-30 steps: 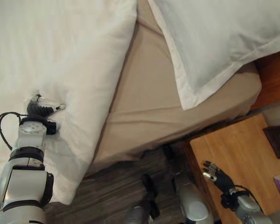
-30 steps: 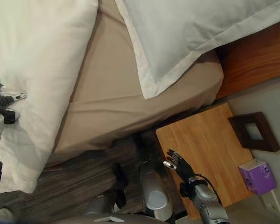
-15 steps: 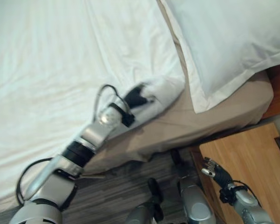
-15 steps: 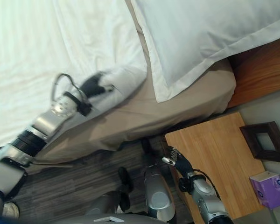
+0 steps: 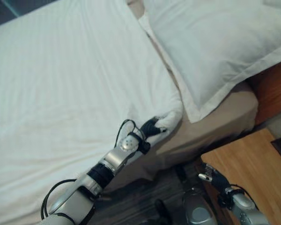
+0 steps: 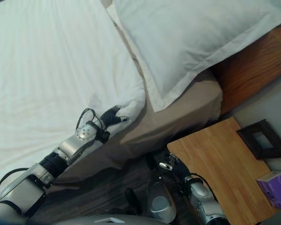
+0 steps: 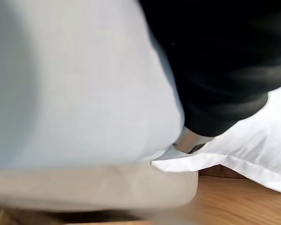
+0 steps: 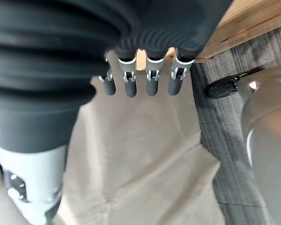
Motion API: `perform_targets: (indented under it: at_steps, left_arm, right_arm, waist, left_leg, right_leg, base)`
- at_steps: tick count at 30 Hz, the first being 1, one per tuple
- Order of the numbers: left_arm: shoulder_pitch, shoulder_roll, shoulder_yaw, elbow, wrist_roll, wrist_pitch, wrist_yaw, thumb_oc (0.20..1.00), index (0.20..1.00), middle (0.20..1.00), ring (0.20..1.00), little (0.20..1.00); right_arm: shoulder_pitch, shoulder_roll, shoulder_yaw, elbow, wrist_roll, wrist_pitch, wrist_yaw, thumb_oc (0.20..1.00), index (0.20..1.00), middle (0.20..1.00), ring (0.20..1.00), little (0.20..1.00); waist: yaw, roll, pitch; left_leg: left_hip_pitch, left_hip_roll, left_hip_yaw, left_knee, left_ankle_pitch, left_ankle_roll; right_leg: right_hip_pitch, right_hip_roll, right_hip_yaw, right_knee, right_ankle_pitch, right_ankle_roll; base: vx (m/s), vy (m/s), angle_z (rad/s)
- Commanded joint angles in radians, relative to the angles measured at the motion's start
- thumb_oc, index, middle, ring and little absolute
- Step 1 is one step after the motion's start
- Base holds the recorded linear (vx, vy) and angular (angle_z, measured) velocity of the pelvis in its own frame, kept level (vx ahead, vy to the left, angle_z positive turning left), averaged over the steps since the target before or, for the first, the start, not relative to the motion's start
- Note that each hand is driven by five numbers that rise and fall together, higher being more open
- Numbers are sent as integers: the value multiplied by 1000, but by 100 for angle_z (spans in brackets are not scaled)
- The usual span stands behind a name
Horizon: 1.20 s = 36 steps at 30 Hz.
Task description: Making the bed.
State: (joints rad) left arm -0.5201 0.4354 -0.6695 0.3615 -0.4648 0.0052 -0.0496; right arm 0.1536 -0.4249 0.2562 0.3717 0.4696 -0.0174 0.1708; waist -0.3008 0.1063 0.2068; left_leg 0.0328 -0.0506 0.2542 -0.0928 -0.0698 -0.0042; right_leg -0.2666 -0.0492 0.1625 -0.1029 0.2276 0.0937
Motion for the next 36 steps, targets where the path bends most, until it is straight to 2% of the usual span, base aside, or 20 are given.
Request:
perform_targets:
  at_steps: [1, 6, 12, 15, 16, 17, 18, 20, 22, 27, 28, 31, 33, 36]
  left_arm:
    - [-11, -279, -155, -114, -134, -49, -153, 1000, 1000, 1000, 1000, 1000]
    - [-59, -242, -156, -273, -230, -45, -157, 1000, 1000, 1000, 1000, 1000]
    - [-143, -143, -150, -468, -338, -36, -176, 1000, 1000, 1000, 1000, 1000]
    - [-175, -95, -142, -538, -383, -44, -191, 1000, 1000, 1000, 1000, 1000]
    - [-183, -56, -115, -597, -450, -72, -183, 1000, 1000, 1000, 1000, 1000]
    - [-182, -55, -115, -598, -450, -72, -183, 1000, 1000, 1000, 1000, 1000]
    - [-155, -23, -58, -633, -499, -93, -178, 1000, 1000, 1000, 1000, 1000]
    - [-127, -9, -28, -642, -504, -100, -169, 1000, 1000, 1000, 1000, 1000]
    - [-44, 18, 61, -660, -514, -119, -140, 1000, 1000, 1000, 1000, 1000]
    - [263, 94, 344, -674, -509, -131, -92, 1000, 1000, 1000, 1000, 1000]
    - [370, 87, 441, -658, -496, -134, -75, 1000, 1000, 1000, 1000, 1000]
    - [447, 51, 474, -646, -492, -139, -50, 1000, 1000, 1000, 1000, 1000]
    - [483, 43, 485, -644, -485, -134, -38, 1000, 1000, 1000, 1000, 1000]
    - [533, 30, 481, -628, -484, -124, -35, 1000, 1000, 1000, 1000, 1000]
  right_arm:
    - [-8, -50, 27, -18, -2, -20, -14, 1000, 1000, 1000, 1000, 1000]
    - [-15, -61, 29, 12, 1, -20, -14, 1000, 1000, 1000, 1000, 1000]
    - [-4, -68, 16, 31, 6, -18, 3, 1000, 1000, 1000, 1000, 1000]
    - [-6, -68, 18, 42, 6, -19, 12, 1000, 1000, 1000, 1000, 1000]
    - [-2, -63, 13, 58, 14, -27, 17, 1000, 1000, 1000, 1000, 1000]
    - [-2, -63, 13, 58, 14, -27, 17, 1000, 1000, 1000, 1000, 1000]
    - [10, -59, 1, 55, 20, -35, 11, 1000, 1000, 1000, 1000, 1000]
    - [18, -55, -10, 58, 26, -38, 8, 1000, 1000, 1000, 1000, 1000]
    - [31, -53, -47, 59, 1, -49, -24, 1000, 1000, 1000, 1000, 1000]
    - [2, -63, -277, 16, -61, -87, -187, 1000, 1000, 1000, 1000, 1000]
    - [-43, -99, -367, -14, -130, -91, -266, 200, 200, 200, 200, 200]
    - [-157, -134, -429, -38, -108, -128, -343, 200, 200, 200, 200, 200]
    - [-223, -144, -439, -89, -72, -148, -360, 200, 200, 200, 200, 200]
    - [-314, -117, -381, -211, 13, -177, -337, 200, 200, 200, 200, 200]
  waist:
    - [-65, 40, 4]
    - [-53, 53, -20]
    - [-30, 62, -51]
    - [-22, 61, -62]
    - [-10, 57, -77]
    - [-10, 57, -77]
    - [1, 50, -85]
    - [5, 46, -90]
    - [19, 36, -96]
    - [46, 18, -109]
    - [58, 12, -114]
    - [82, 2, -122]
    - [98, -4, -120]
    - [129, -16, -118]
  left_leg:
    - [-62, 34, -21, 6, 93, -43]
    - [-46, 32, -38, 6, 96, -43]
    - [-24, 28, -66, 6, 100, -45]
    - [-18, 28, -71, 6, 101, -47]
    - [-10, 28, -76, 6, 102, -47]
    - [-10, 28, -77, 6, 102, -47]
    - [-7, 29, -82, 6, 103, -48]
    - [-3, 29, -87, 6, 104, -48]
    - [1, 30, -94, 6, 103, -48]
    - [5, 31, -105, 6, 98, -43]
    - [9, 32, -109, 6, 92, -39]
    - [8, 30, -119, 6, 87, -32]
    - [10, 29, -125, 6, 84, -27]
    - [9, 28, -128, 6, 84, -22]
  right_leg:
    - [128, 23, 7, 16, -130, 29]
    - [156, 20, -12, 16, -138, 24]
    - [194, 15, -37, 16, -148, 19]
    - [205, 16, -42, 16, -150, 19]
    - [216, 16, -50, 16, -153, 18]
    - [216, 16, -50, 16, -154, 18]
    - [223, 17, -55, 16, -156, 18]
    - [227, 17, -58, 16, -158, 17]
    - [234, 17, -65, 16, -162, 15]
    - [247, 20, -75, 16, -170, 12]
    - [251, 20, -77, 16, -174, 12]
    - [255, 20, -80, 16, -178, 10]
    - [259, 19, -85, 16, -179, 9]
    - [259, 18, -89, 16, -178, 11]
  base:
    - [0, 0, 0]
    - [0, 0, 0]
    - [14, -29, 6]
    - [6, -12, 5]
    - [0, 0, 0]
    - [6, -41, 1]
    - [7, -30, -1]
    - [9, -23, 2]
    - [-2, -25, 7]
    - [8, 1, 0]
    - [39, 4, -1]
    - [5, 6, 4]
    - [-3, 13, 7]
    - [-33, 1, 6]
